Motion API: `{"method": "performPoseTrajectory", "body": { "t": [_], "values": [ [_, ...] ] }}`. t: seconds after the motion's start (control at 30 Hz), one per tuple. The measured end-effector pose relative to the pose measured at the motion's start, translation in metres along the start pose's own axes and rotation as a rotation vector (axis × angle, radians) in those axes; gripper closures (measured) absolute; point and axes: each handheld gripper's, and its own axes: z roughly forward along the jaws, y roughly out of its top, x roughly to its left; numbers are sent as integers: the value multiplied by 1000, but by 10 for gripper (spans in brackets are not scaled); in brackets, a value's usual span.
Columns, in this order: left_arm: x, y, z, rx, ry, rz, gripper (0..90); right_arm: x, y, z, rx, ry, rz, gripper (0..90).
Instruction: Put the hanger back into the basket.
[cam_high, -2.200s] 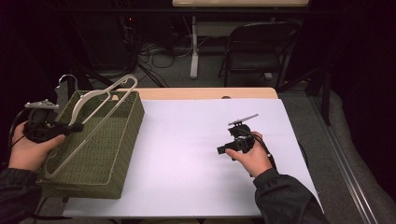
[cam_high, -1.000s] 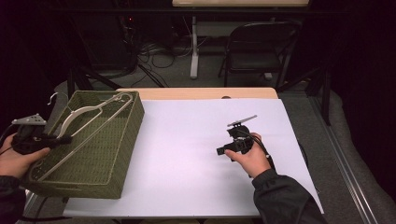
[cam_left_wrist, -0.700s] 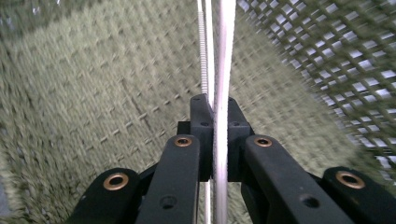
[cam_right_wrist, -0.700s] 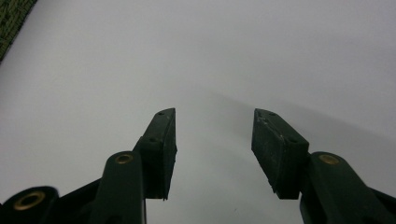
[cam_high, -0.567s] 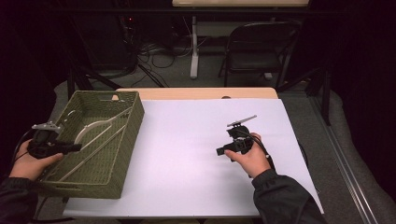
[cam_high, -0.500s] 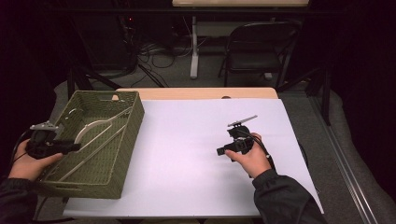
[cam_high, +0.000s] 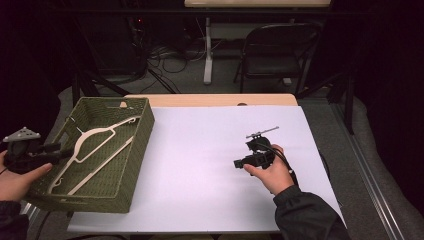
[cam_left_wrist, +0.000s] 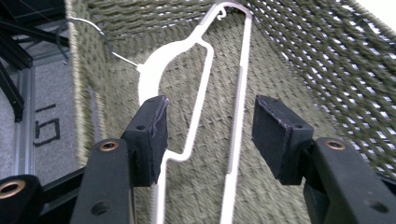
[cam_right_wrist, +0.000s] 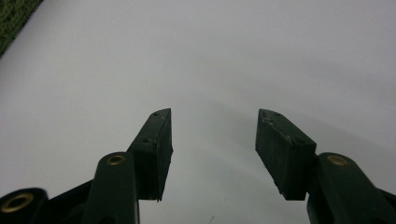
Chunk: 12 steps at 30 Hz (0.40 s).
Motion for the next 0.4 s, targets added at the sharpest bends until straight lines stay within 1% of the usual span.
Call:
{"method": "performPoseTrajectory", "body": {
  "t": [0.03,0.07,0.1,0.17,0.23,0.27,0.3,0.33,0.4],
  "values": [
    [-5,0,0,0,5,4,445,0,-2,-1,0,-8,-4,456],
    [-10,1,1,0,-1,9,442,-1,-4,-3,2,-22,-11,452],
    [-15,1,1,-2,-7,9,442,-1,-6,-4,-9,-26,-13,446],
    [-26,2,3,-15,-7,19,441,-3,-11,-7,-13,-47,-25,446],
    [-37,3,5,-21,-28,21,439,-5,-18,-10,-24,-54,-24,441],
    [-42,4,6,-31,-33,26,439,-6,-20,-13,-13,-60,-25,437],
    [-48,5,6,-39,-34,35,439,-8,-24,-15,-26,-62,-31,434],
    [-54,6,6,-54,-40,36,439,-9,-28,-18,-31,-70,-33,432],
    [-66,8,6,-81,-71,37,439,-13,-37,-24,-56,-93,-29,425]
  ]
}}
